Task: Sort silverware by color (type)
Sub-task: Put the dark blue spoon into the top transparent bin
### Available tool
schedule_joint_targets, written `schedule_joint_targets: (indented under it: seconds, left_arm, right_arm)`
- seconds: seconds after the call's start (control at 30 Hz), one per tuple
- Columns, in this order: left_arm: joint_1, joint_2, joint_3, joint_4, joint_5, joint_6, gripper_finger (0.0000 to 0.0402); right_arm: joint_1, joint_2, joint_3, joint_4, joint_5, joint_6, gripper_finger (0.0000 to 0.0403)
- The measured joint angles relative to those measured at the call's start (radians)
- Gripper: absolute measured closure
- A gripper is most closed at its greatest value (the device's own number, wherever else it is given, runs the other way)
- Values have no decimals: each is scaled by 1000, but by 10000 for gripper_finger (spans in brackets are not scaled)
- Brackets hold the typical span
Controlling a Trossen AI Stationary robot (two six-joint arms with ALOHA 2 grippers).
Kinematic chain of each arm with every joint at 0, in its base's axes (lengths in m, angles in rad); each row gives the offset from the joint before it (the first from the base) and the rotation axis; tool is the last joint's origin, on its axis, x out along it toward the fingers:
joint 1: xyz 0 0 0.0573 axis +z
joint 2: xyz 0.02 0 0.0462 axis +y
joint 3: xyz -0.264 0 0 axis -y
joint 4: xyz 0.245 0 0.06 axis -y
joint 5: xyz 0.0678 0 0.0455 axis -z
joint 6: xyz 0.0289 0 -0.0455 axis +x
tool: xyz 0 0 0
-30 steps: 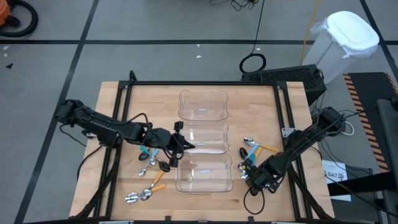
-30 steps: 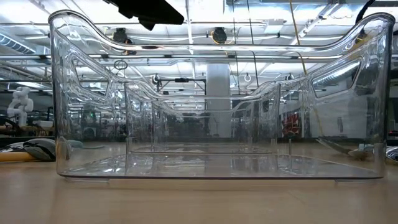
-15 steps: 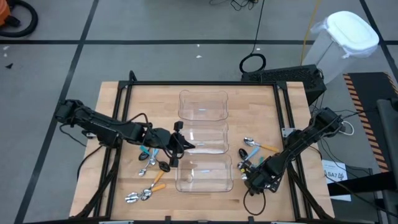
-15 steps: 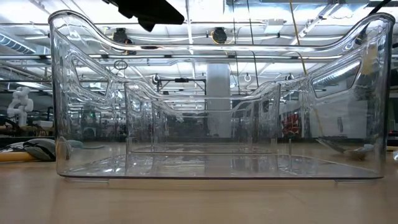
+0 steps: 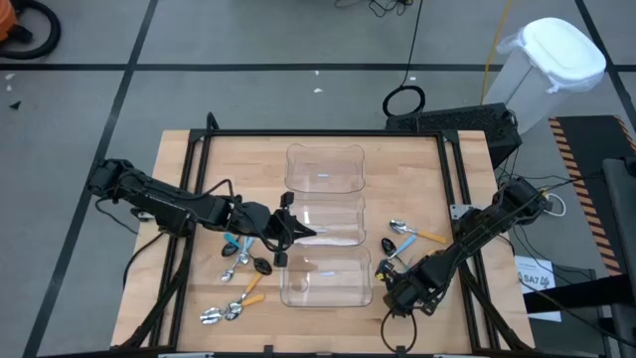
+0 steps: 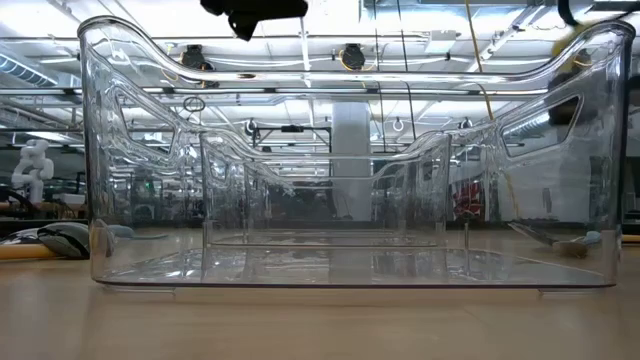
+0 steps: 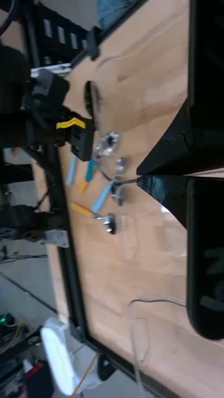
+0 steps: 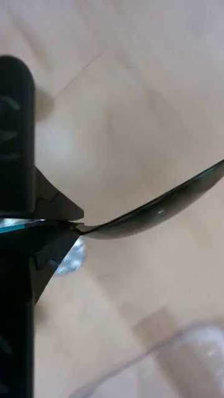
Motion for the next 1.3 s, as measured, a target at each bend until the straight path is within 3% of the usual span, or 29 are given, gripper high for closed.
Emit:
schedule_joint_targets:
  seconds: [0.23,0.63,0.87,1.1,1.3]
  left_arm:
    - [-1,0,0,62,0,-5,401]
    - [-29,0,0,59,0,-1,401]
    - [-29,0,0,62,0,4,401]
    - [-20,0,0,90,-2,-29,401]
    - [-36,0,0,88,-2,-18,394]
  right_arm:
    - [1,-1,141,-91,83,105,400]
    - [10,-2,331,-213,366,638,400]
    - [24,-7,338,-242,376,657,400]
    - [39,-10,348,-237,608,724,399]
    - [39,-14,353,-248,702,693,399]
